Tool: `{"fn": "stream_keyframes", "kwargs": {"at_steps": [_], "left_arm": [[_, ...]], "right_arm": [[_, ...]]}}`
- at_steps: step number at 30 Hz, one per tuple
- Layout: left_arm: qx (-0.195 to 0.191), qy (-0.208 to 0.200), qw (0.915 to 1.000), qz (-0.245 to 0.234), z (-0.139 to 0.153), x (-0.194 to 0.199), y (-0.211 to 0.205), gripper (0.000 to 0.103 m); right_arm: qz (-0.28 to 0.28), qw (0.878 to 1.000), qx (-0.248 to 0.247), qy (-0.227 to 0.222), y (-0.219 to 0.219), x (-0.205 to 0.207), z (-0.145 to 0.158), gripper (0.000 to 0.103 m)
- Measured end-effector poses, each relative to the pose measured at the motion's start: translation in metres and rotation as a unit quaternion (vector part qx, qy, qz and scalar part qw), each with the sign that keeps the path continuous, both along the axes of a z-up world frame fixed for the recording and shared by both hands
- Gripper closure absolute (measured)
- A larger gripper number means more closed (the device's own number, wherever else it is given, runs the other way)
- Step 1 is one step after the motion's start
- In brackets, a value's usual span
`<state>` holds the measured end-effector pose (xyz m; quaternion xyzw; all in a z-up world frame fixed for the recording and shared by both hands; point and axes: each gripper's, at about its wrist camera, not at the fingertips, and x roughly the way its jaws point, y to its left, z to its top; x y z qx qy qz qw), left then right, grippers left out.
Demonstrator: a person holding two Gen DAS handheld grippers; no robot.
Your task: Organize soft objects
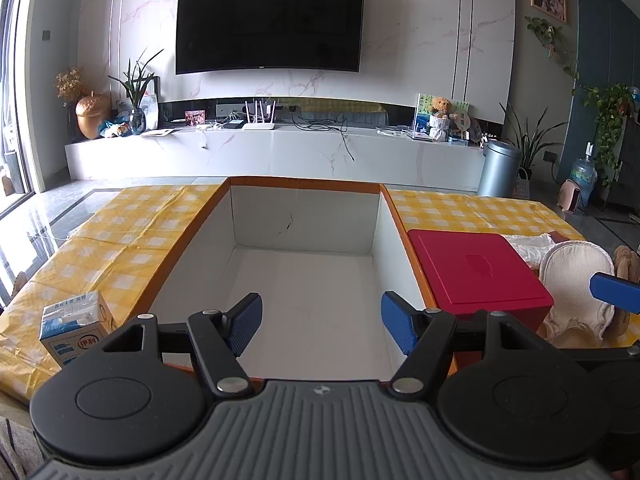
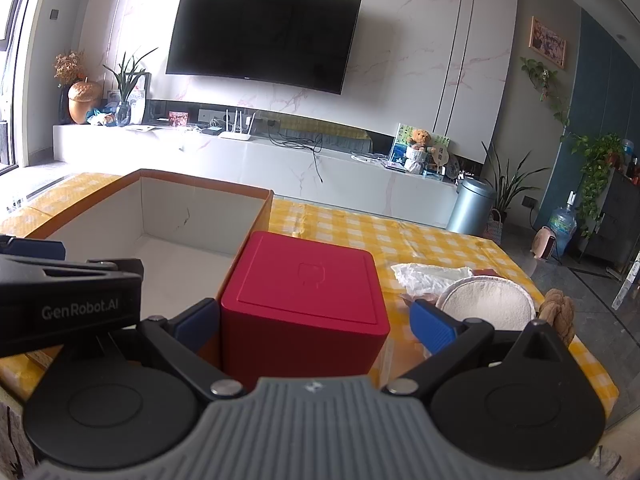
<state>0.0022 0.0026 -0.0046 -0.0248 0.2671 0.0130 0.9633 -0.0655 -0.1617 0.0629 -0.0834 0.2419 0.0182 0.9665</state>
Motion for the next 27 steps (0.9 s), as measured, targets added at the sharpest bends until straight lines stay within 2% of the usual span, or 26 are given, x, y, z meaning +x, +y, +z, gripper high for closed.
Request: {"fn": "stream_keyframes", "kwargs": {"at_steps": [17,24,27], "left_arm": [[0.000,0.000,1.0000,0.000,0.0000,-0.0005,-0.0001,0.023],[0.000,-0.011,0.9999,-0.004,0.0010,-0.0043,-0.0013,0.023],[0.000,-0.024,0.9995,-0.020,0.0054,-0.0076,-0.0015,0.023]], "right_arm": [[0.000,1.000,0.001,0.006,-0.0011,0.0002,-0.0007,0.003],[0.003,1.000,0.013,0.007,-0.0048,-0.0010,0.0019,0.003],[0.001,1.000,0.024,0.004,-0.0083,-0.0020,0.0047,0.003]]}}
